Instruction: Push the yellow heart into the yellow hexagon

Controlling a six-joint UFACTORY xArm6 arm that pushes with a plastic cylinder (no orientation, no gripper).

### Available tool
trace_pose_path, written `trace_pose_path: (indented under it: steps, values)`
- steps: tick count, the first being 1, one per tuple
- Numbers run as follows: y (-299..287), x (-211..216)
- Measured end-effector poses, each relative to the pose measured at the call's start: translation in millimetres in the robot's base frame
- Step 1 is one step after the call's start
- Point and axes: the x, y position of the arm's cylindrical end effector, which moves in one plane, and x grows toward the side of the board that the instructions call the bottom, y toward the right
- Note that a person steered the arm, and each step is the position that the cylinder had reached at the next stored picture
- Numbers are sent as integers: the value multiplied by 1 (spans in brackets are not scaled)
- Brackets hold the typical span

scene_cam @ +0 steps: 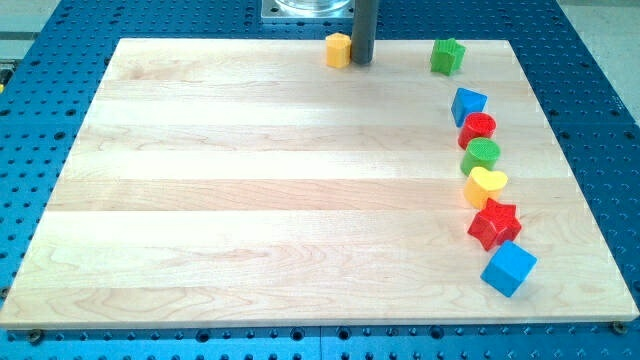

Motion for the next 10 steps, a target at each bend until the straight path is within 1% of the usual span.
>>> trace_pose_path:
  steps: [1,2,3,4,5,6,7,8,9,10]
  values:
    - [-19,2]
    - [-24,2]
    - [-10,9]
    - [9,24]
    - [70,43]
    - [155,44]
    - [275,48]
    - [281,98]
    - [257,228]
    - [200,256]
